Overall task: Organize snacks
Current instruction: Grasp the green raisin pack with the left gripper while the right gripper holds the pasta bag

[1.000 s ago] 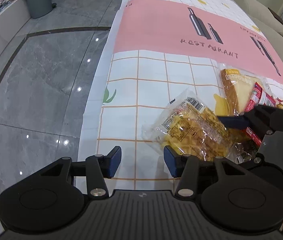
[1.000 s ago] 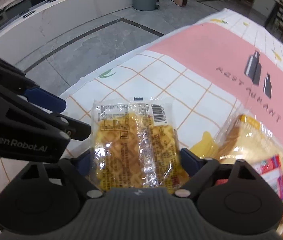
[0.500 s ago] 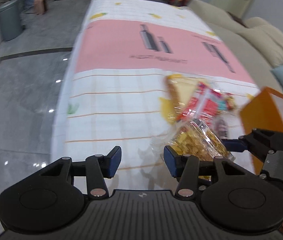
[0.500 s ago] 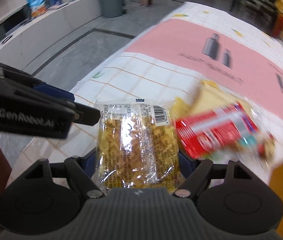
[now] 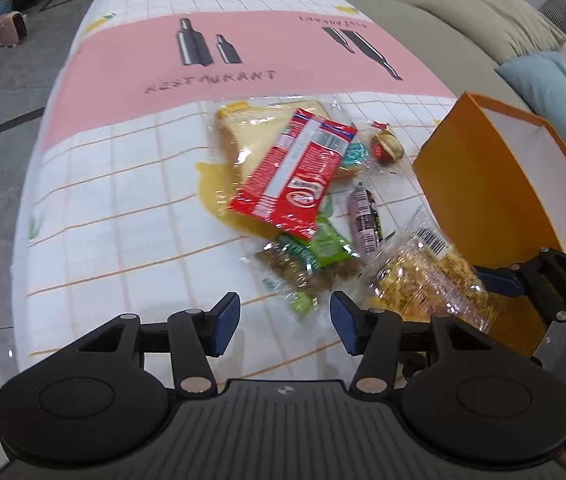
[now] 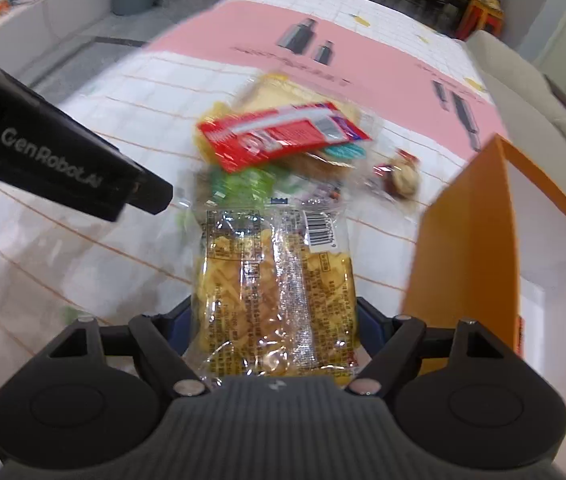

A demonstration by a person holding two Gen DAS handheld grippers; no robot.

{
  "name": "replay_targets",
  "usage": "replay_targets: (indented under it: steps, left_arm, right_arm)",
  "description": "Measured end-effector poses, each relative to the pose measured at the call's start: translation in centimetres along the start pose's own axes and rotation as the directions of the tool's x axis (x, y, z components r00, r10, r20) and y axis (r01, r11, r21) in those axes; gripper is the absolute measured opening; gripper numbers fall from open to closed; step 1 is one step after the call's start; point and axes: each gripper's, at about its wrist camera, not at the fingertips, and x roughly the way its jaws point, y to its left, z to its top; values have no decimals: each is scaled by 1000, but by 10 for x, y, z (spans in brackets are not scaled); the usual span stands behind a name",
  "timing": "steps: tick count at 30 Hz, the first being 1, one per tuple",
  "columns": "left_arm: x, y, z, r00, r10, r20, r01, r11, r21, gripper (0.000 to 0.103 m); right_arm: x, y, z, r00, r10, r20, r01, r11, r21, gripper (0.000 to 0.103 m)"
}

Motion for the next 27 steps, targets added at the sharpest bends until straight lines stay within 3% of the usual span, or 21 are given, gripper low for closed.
replay_targets:
  steps: [6, 11, 15, 19, 24, 27]
  left_arm:
    - [26, -1, 10, 999, -9, -39, 7, 998, -57, 61]
    - [44, -1, 9, 997, 26, -77, -31, 997, -74, 61]
    - [46, 0, 10, 998, 39, -55, -44, 995, -94, 61]
    - [44, 0, 10, 999, 39, -31, -42, 995, -94, 46]
    - [38, 2, 7, 999, 46, -24, -49, 993, -107, 39]
    - [31, 3, 2, 998, 51, -34, -55, 992, -111, 29]
  right_arm:
    - [9, -8, -1, 996, -88, 12, 87, 996, 13, 77]
    - [20, -10, -2, 997, -73, -3, 73, 997, 15, 77]
    - [23, -11, -5, 999, -50, -5, 50, 998, 31, 77]
    - [25, -11, -6, 999, -42, -7, 42, 998, 37, 77]
    - [27, -12, -6, 999, -29, -18, 30, 998, 48, 77]
    - [24, -12, -7, 1000, -22, -22, 23, 998, 60, 77]
